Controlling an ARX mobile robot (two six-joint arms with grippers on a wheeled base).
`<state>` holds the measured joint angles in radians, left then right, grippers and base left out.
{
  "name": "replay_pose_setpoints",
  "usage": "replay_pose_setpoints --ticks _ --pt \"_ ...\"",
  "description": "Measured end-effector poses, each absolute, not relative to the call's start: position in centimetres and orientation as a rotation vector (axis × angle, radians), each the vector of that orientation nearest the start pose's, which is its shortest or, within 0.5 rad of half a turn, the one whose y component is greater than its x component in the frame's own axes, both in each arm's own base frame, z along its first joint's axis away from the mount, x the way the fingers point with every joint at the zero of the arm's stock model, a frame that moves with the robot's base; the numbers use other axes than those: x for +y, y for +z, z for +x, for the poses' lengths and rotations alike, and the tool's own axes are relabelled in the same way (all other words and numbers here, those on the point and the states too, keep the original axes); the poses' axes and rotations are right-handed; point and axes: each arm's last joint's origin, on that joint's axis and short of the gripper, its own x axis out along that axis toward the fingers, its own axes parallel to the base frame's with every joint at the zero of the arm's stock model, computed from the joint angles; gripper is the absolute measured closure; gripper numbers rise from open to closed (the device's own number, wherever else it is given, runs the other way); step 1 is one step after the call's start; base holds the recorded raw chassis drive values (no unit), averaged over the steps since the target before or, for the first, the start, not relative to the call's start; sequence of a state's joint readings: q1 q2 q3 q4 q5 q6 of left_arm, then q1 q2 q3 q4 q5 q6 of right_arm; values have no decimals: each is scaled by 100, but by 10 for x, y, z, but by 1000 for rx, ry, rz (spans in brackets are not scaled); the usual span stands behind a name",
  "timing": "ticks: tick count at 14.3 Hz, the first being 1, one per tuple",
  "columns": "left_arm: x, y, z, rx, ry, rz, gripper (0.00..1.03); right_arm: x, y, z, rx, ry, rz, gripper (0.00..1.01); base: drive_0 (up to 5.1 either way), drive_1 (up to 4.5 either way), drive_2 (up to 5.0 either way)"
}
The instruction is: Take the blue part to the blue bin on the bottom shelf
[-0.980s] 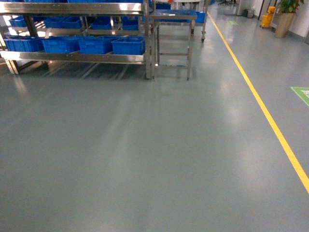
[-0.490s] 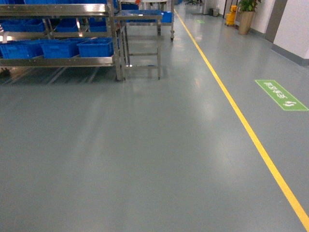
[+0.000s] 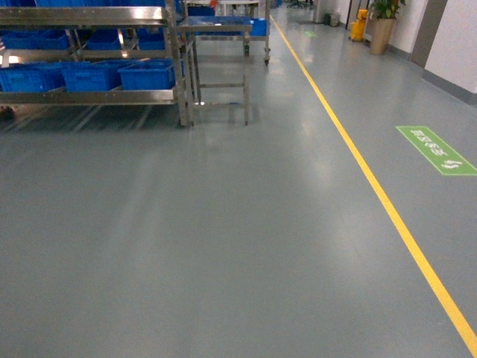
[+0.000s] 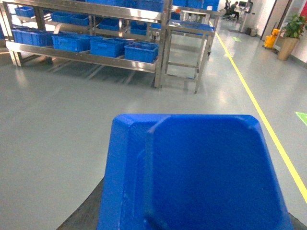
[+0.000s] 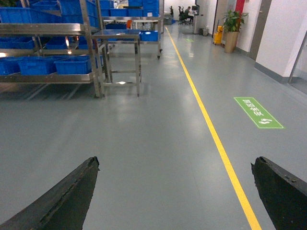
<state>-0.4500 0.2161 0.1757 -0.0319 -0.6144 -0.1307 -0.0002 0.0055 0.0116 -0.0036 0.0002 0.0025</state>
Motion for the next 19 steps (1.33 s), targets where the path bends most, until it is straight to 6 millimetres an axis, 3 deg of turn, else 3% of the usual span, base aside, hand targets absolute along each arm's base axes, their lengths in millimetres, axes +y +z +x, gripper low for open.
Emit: replay_pose_setpoints --ticks 2,19 --pt "-29 204 98 50 168 -94 60 0 167 97 -2 0 3 3 0 0 0" --pt "-29 203 98 55 168 -91 60 0 166 97 0 0 3 3 -8 396 -413"
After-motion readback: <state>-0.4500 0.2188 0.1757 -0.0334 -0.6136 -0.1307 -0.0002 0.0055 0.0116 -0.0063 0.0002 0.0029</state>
